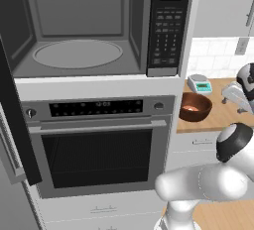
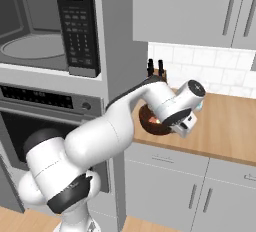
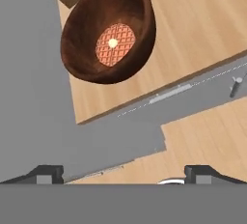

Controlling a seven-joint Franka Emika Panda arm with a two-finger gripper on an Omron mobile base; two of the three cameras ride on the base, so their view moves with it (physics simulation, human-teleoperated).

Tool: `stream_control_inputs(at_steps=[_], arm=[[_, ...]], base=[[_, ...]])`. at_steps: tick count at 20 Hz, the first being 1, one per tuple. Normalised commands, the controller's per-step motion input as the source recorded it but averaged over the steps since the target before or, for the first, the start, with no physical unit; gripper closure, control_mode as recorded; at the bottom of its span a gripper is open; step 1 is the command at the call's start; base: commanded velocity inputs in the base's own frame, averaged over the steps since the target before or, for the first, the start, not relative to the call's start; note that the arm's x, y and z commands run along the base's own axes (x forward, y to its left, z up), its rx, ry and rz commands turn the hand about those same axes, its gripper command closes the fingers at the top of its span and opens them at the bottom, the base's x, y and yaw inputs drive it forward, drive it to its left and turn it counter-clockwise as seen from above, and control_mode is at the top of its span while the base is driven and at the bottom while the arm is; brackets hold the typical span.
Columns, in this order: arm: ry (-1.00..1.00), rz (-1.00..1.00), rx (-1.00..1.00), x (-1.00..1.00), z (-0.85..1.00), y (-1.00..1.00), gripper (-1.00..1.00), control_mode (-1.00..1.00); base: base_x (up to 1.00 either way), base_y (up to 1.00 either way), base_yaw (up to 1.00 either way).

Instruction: Open the microwave, place the bowl with waffle inside the microwave, then close the microwave door and turn it on.

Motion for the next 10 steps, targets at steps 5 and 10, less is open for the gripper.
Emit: stream_control_inputs(at_steps=[5,10], arm=[[-0.01,0.23,0.00,0.30,-0.32,0.01,-1.00,-1.00],[-0.01,0.06,0.01,0.50,-0.16,0.01,-1.00,-1.00]], base=[[0.00,0.00,0.00],[0.00,0.00,0.00]])
